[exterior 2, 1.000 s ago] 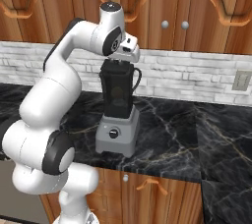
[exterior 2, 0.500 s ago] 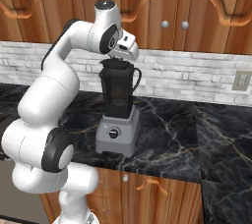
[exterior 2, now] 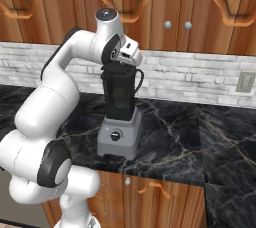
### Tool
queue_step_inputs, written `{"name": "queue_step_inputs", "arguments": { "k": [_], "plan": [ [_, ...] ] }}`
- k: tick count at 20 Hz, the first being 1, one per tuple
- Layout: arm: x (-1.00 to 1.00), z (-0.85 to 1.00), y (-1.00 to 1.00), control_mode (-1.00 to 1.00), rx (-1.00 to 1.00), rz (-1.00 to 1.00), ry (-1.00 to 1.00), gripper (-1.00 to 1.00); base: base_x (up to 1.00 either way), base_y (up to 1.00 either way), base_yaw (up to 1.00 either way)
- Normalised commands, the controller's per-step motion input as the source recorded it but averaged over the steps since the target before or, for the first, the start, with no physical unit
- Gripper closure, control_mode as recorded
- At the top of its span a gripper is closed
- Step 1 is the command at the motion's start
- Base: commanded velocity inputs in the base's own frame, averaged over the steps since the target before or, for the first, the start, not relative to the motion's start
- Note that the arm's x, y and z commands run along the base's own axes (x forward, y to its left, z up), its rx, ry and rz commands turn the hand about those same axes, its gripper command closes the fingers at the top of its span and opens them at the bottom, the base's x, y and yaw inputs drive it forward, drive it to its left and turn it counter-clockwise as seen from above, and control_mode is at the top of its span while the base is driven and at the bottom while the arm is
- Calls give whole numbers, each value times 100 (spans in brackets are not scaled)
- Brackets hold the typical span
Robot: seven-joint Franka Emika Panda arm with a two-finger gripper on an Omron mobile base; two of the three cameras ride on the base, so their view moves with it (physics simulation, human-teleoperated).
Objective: Open the blender lid, put the apple in the blender, close the lid, and start the blender.
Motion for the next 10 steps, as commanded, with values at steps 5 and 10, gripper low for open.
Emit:
{"name": "queue_step_inputs", "arguments": {
  "k": [5,10],
  "plan": [
    [5,-7,-8,-100,0,-1,-5,100,0,0,0],
    [19,0,-25,-100,0,-3,0,100,0,0,0]
  ]
}}
